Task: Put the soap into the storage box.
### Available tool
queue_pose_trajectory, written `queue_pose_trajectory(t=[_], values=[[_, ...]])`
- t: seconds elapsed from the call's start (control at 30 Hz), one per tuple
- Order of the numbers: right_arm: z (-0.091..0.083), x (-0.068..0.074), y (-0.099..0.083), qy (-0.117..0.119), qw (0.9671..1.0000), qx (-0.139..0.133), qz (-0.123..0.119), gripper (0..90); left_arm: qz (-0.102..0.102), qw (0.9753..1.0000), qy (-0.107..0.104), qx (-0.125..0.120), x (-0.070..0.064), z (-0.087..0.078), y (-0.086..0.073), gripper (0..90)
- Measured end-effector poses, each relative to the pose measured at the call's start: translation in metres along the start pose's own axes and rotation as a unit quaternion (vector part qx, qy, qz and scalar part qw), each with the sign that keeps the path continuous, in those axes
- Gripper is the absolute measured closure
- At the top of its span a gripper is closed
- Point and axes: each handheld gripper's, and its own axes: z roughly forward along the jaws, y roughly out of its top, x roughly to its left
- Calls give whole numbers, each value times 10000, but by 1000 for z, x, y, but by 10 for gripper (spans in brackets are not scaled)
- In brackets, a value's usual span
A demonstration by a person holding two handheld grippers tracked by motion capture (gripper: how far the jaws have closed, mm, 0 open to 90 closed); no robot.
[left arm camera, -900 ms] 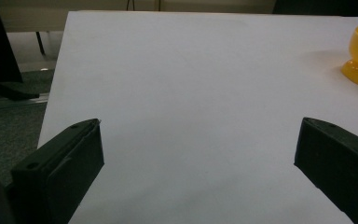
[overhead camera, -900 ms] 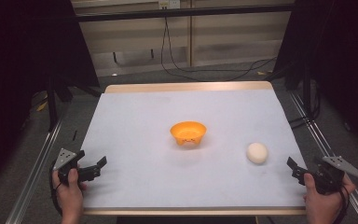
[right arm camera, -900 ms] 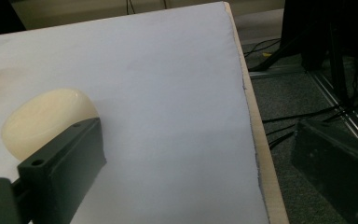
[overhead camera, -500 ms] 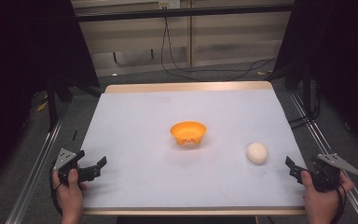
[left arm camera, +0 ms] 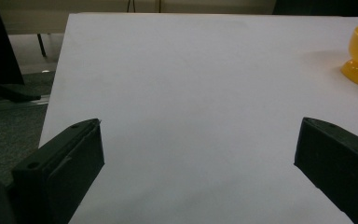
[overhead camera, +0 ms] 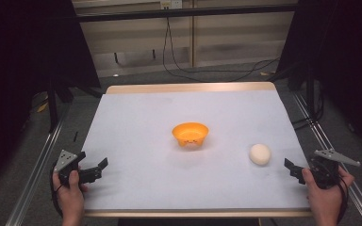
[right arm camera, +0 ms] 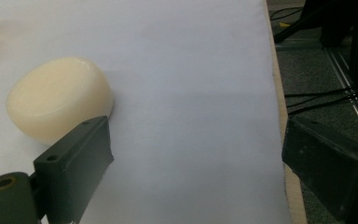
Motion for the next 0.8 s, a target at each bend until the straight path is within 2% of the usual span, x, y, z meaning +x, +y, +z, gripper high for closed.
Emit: queue_pose_trajectory(t=[0.1,0.2,0.4,0.8], values=[[2,1,3,59,9999,133,-80,78,-7,10000,5,24,0,0,0,12],[4,1,6,267,9991,320,-64,76,-12,10000,23,32,0,0,0,12],[9,5,12,330,9974,603,-216,74,-23,10000,5,34,0,1,0,13],[21,20,25,430,9936,996,-320,74,-10,10000,10,68,0,1,0,12]])
